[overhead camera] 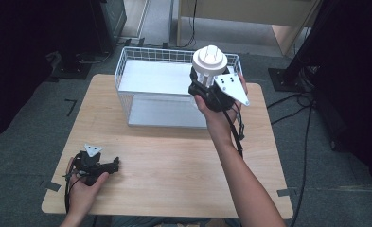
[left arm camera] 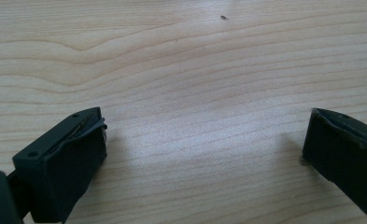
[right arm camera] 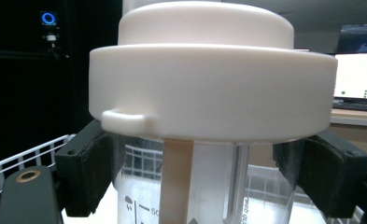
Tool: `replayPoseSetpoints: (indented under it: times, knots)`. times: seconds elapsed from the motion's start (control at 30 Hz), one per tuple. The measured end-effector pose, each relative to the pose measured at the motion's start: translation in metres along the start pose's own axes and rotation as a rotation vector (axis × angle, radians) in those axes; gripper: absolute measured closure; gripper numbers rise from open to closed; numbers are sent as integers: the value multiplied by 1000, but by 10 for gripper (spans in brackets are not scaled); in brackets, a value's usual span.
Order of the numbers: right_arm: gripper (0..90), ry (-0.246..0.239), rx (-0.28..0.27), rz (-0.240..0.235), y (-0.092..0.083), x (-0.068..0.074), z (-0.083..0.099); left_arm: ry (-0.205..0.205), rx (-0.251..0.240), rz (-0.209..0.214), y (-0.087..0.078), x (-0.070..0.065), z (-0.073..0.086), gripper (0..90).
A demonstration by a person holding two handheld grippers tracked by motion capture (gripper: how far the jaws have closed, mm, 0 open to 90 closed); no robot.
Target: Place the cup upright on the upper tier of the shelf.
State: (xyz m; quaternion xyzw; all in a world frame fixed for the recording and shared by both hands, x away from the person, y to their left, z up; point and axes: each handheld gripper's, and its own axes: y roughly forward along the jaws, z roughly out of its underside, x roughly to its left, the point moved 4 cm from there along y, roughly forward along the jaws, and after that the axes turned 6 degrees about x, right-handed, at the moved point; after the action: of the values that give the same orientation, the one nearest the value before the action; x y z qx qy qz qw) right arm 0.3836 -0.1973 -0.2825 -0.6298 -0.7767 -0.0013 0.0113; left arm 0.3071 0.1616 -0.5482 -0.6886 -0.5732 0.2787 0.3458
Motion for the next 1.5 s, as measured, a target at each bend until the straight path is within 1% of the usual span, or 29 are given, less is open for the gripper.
replayPoseSetpoints:
  times: [0.13,0.23,0.27,0.3,0.4,0.43,0.53,0.6,0.73,0.8,0.87,0.93,0.97,1.03,1.07,1.1,1.13,1.17,1.2,1.23,1.33,1.4,1.5]
  knots:
    - [151,9,-2,23,17,-6,-4,0,0,0,0,0,0,0]
    - [150,-10,-5,30,29,-8,-6,0,0,0,0,0,0,0]
    - [150,-20,0,43,37,-8,-7,0,0,0,0,0,0,0]
    - [150,-20,0,43,37,-8,-7,0,0,0,0,0,0,0]
    - [150,-11,-1,61,46,-10,-8,-1,-1,1,0,0,0,0]
    - [150,-1,3,65,49,-11,-9,-1,-1,1,0,0,0,0]
    - [150,-6,12,85,58,-16,-9,-1,-1,0,0,0,0,0]
    - [150,-4,22,100,66,-21,-7,-1,-1,1,0,0,0,0]
    - [150,11,35,121,74,-27,-2,-1,-1,1,0,0,0,0]
    - [149,13,45,124,77,-30,3,-1,-1,1,0,0,0,0]
    - [148,9,32,126,77,-33,7,-2,-1,2,0,0,0,0]
    - [139,12,26,116,75,-34,8,-2,-2,2,0,0,0,0]
    - [115,6,25,112,75,-34,8,-1,-1,2,0,0,0,0]
    - [0,3,43,77,73,-33,8,-2,-1,2,0,0,0,0]
    - [0,-7,63,66,73,-32,9,-2,-1,2,0,0,0,0]
    - [0,-19,74,80,72,-32,11,-1,-1,2,0,0,0,0]
    - [0,-30,87,77,70,-31,12,-1,-1,2,0,0,0,0]
    - [0,-36,97,53,69,-31,14,-1,0,2,0,0,0,0]
    - [0,-48,101,46,67,-31,16,-1,-1,2,0,0,0,0]
    - [0,-45,109,46,65,-31,18,0,0,2,0,0,0,0]
    - [0,-29,114,14,58,-32,24,0,-1,2,0,0,0,0]
    - [0,-28,115,-2,52,-33,29,0,-1,2,0,0,0,0]
    - [0,-33,118,-13,44,-34,36,-2,-1,3,0,0,0,0]
